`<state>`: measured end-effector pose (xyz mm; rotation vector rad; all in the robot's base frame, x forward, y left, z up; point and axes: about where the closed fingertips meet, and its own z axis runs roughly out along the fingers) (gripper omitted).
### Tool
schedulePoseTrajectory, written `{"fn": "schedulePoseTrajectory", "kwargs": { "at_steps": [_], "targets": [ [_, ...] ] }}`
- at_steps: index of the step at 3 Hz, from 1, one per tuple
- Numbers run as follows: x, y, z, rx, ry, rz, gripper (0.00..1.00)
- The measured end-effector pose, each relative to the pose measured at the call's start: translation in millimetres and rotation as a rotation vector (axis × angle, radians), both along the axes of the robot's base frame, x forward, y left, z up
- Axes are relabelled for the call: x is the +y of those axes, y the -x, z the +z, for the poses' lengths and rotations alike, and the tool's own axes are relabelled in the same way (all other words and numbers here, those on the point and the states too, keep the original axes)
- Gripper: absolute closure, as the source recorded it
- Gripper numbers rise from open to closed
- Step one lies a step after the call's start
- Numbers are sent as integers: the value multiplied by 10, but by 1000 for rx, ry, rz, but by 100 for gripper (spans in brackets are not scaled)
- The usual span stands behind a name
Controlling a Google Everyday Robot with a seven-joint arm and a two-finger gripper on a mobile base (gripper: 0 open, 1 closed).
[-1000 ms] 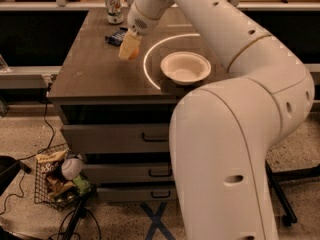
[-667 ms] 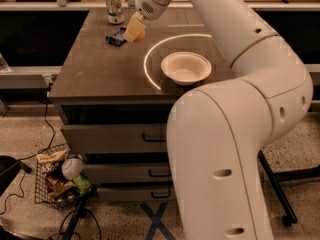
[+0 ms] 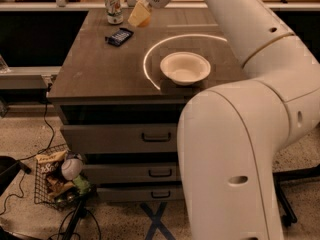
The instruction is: Move orange near rxbar blueberry
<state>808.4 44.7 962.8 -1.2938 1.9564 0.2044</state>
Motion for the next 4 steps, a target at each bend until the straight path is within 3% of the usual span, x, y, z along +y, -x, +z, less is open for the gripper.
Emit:
{"fn": "schedulePoseTrajectory", "kwargs": {
  "at_steps": [1,2,4],
  "targets": [
    [44,-133,-105,20,-30,-62,100],
    [112,-342,-238,32,-47,-169,100],
    [156,-589,-390,10,-8,-368,100]
  ]
}}
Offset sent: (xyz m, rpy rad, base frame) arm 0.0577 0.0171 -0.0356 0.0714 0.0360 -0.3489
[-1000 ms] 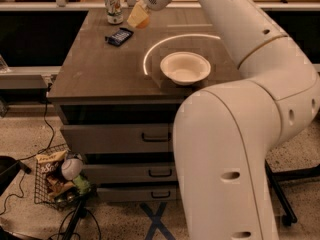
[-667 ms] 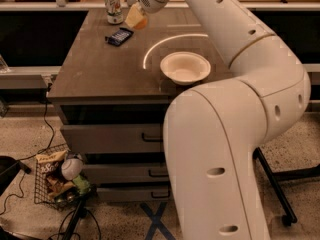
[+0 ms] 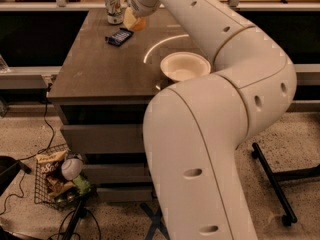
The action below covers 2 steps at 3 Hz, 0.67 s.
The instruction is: Move orange near rxbar blueberry
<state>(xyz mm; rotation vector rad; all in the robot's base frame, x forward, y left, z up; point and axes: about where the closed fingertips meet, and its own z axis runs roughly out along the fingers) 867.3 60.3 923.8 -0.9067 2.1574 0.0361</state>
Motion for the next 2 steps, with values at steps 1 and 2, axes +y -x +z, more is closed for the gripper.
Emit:
{"fn": "schedulePoseTrajectory", "kwargs": {
  "at_steps": [1,2],
  "targets": [
    [-87,-65,-143,-5,13,-75,100],
    [-183,-120,-339,-5,1,-129,100]
  ]
}}
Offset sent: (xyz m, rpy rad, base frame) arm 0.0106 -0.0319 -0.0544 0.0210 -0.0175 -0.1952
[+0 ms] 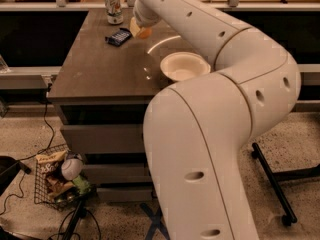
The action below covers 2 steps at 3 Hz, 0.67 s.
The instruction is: Move orange near rxbar blueberry
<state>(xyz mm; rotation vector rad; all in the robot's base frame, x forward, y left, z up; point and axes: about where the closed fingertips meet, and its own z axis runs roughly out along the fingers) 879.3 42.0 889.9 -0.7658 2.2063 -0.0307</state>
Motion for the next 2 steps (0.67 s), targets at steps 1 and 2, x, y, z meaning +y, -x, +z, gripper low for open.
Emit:
{"fn": "schedulePoseTrajectory", "kwargs": {
  "at_steps": [1,2],
  "targets": [
    [-51,-64,-177,-1,-35,-25,100],
    [-13,-170,-400,-11,-99,-17,100]
  ]
}}
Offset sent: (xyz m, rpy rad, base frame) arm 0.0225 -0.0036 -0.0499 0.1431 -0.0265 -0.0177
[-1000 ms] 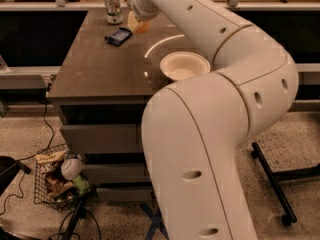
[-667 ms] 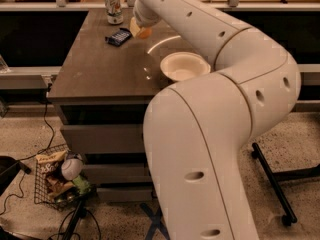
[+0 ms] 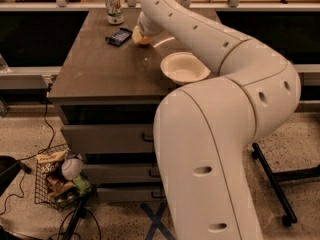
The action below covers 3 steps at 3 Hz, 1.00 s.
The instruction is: Move orange near rxbar blueberry
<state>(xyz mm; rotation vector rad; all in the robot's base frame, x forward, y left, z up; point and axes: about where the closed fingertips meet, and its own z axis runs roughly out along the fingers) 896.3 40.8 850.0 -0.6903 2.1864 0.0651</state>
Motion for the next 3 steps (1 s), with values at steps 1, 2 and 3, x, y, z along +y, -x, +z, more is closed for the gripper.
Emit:
{"fn": "schedulePoseTrajectory", "kwargs": {
  "at_steps": [1,2,3],
  "targets": [
    [62,-64,-90,-10,-41,14,98],
    [62,-64,-89,-10,-41,14,75],
    [76,-65,-111,-7,-40,15,44]
  ]
}}
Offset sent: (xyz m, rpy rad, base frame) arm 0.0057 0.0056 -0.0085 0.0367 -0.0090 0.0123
